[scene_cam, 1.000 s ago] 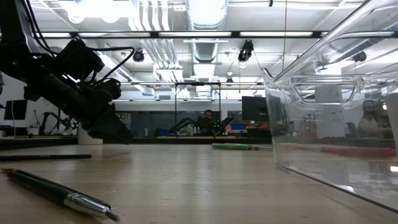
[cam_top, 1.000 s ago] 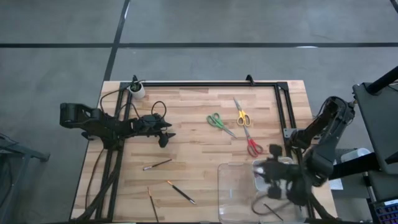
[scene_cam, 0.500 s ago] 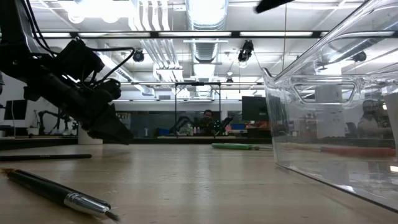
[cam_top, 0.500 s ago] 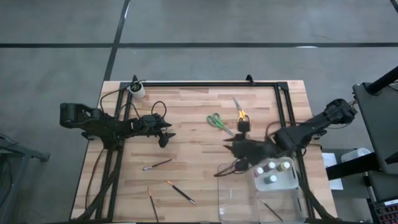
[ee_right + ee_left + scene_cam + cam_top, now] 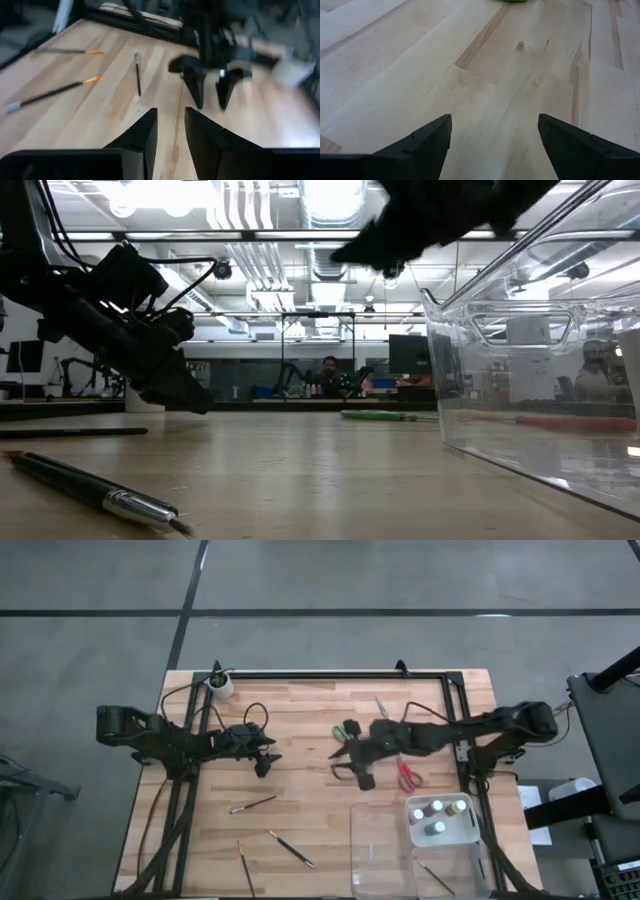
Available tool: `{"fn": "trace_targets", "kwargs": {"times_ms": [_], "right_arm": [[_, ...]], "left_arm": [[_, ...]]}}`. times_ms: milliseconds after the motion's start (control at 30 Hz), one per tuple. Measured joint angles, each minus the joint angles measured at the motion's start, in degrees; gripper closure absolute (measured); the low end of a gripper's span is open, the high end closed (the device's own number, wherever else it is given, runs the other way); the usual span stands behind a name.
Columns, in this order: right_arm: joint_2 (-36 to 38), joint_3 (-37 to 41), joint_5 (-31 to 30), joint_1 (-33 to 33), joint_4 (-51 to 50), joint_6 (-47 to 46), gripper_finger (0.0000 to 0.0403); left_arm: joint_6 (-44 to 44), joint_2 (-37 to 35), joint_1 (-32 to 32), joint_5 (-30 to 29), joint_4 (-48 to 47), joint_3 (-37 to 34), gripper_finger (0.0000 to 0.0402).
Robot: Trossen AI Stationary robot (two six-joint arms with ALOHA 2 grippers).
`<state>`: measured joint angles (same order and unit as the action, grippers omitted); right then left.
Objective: Pick & Place Paint Supplies
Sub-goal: Put the top silver paintbrush into the right transparent bin
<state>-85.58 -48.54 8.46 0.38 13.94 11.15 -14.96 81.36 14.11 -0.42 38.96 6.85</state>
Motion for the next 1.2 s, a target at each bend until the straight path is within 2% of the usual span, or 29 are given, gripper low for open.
{"fn": "trace_targets", "kwargs": {"times_ms": [100, 300, 500, 700, 933, 1200], "right_arm": [[-3.70, 0.05, 0.63, -1.63, 4.32, -5.74, 0.0309], [-12.13, -2.73, 0.19, -2.09, 7.25, 2.67, 0.0309], [-21.44, -10.36, 0.21, -2.00, 7.90, 0.28, 0.0309], [-28.82, -18.68, 3.10, -1.44, 7.88, -0.19, 0.0309], [-34.67, -24.65, 4.91, 1.14, 7.64, 2.78, 0.0309], [-39.80, -29.72, 4.93, 2.65, 7.89, 0.55, 0.0309]], "left_arm": [[0.00, -0.02, -0.02, 0.02, -0.04, -0.02, 0.0098], [0.00, -0.01, 0.00, 0.00, -0.14, -0.02, 0.0098], [-0.01, 0.00, 0.00, 0.00, -0.50, -0.02, 0.0098], [0.00, 0.00, -0.01, 0.00, -1.02, -0.02, 0.0098], [0.00, 0.00, 0.00, 0.01, -1.64, -0.02, 0.0098], [0.00, 0.00, 0.00, 0.00, -1.66, -0.02, 0.0098]]}}
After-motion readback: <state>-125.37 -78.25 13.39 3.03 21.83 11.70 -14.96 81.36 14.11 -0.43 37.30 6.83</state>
